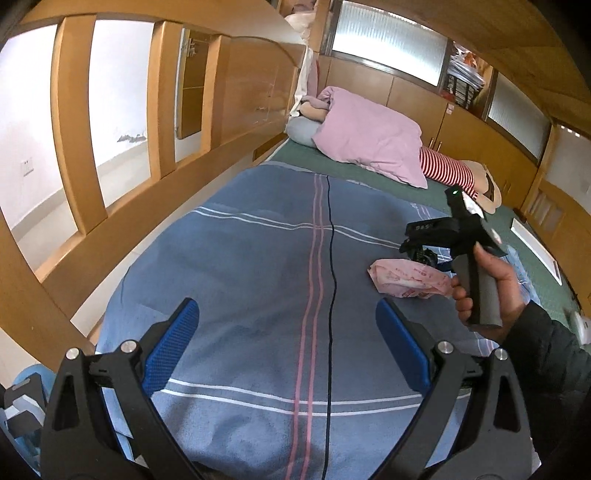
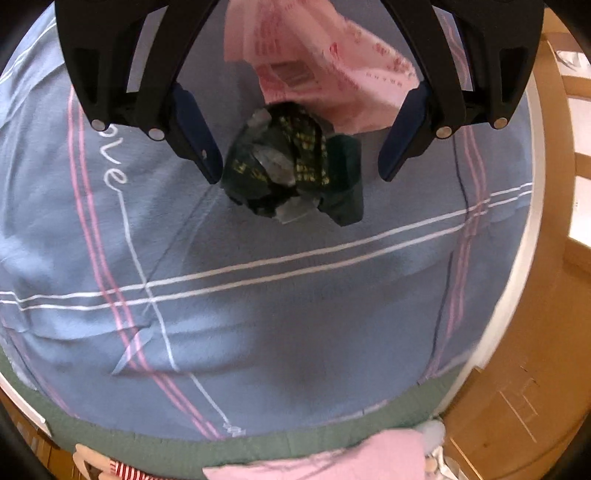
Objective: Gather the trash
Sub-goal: 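Grasp the dark green snack bag with the right tool while the left tool grasps the pink paper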
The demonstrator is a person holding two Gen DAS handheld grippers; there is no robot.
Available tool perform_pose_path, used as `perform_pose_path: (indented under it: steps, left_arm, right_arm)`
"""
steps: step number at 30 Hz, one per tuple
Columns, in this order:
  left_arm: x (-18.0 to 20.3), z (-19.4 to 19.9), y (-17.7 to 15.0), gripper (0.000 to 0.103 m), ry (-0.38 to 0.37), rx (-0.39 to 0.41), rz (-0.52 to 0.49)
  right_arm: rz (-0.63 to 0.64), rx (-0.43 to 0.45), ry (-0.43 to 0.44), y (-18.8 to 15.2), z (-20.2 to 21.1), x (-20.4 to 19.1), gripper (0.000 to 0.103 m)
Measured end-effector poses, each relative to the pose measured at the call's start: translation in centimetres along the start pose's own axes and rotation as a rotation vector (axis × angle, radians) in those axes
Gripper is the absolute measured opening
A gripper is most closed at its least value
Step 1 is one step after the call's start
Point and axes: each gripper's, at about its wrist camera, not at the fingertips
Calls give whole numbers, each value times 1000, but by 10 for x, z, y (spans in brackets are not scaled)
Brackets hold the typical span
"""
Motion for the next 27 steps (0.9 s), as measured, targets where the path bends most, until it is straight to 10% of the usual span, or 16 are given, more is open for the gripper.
perform_pose_path:
  steps: [7,17,27]
  left_arm:
    - [6,-1,-3,96,5,-7,-16]
    - [41,-16,-13,96,-29,-34,-142]
    - [159,-81,-8,100,-291,-61,-308]
  right_arm:
    - [18,-25,-29,-5,-7,-2,49]
    - [-32,124,27,-18,73,46,46]
    - [-230,173,108,-90,140,156,47]
Point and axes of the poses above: each gripper's, at about its wrist camera, not at the fingertips, and z roughly against the way its jaws point, x to its right, y to its top, and after that the axes turned 11 degrees about x, right-handed
